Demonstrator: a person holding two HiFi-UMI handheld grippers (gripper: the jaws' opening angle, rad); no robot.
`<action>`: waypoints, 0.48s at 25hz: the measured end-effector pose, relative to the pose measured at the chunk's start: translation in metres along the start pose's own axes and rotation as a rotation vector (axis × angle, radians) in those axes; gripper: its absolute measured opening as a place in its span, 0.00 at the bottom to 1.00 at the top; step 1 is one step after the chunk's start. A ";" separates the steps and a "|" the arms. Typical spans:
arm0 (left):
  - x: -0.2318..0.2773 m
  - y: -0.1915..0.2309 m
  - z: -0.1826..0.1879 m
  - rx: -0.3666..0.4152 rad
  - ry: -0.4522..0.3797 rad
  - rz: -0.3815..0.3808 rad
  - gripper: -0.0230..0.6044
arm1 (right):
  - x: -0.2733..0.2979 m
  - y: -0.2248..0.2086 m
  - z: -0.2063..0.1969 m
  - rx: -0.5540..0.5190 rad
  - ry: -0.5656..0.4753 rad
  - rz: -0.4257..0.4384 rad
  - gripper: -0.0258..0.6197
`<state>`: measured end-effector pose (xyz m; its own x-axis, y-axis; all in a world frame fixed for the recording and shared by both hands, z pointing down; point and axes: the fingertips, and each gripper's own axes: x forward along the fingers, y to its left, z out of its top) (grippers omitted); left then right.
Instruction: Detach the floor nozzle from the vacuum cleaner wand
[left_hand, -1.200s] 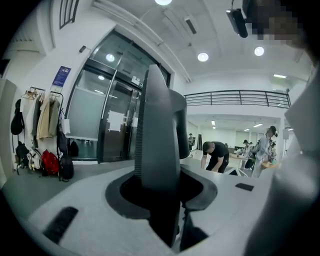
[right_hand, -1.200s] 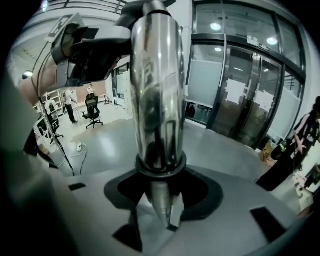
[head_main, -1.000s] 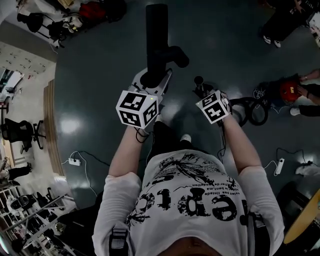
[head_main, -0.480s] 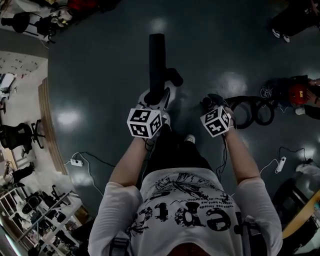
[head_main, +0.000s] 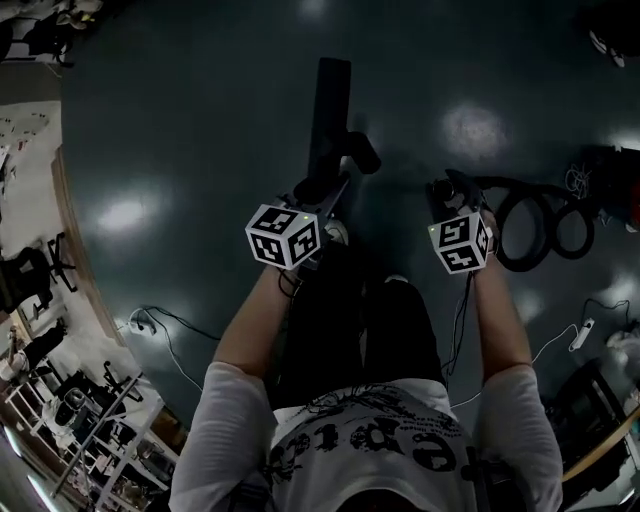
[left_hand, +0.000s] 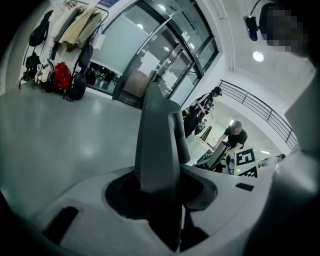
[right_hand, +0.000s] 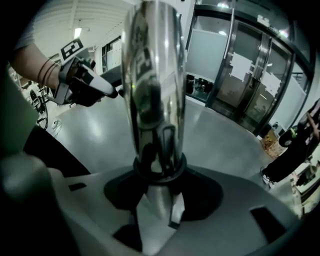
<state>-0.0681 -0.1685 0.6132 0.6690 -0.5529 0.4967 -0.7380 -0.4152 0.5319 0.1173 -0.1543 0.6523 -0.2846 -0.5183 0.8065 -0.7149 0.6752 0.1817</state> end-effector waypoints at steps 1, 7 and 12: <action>0.015 0.019 -0.015 -0.001 0.009 -0.009 0.27 | 0.021 0.004 -0.003 -0.009 -0.021 -0.001 0.32; 0.082 0.137 -0.101 -0.071 -0.015 0.011 0.27 | 0.159 0.053 -0.030 -0.166 -0.027 0.033 0.32; 0.124 0.222 -0.170 -0.170 -0.035 0.049 0.27 | 0.257 0.070 -0.077 -0.242 0.054 0.072 0.32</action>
<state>-0.1337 -0.2062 0.9100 0.6270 -0.5955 0.5021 -0.7420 -0.2605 0.6177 0.0434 -0.1997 0.9159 -0.2901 -0.4395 0.8501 -0.5181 0.8190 0.2466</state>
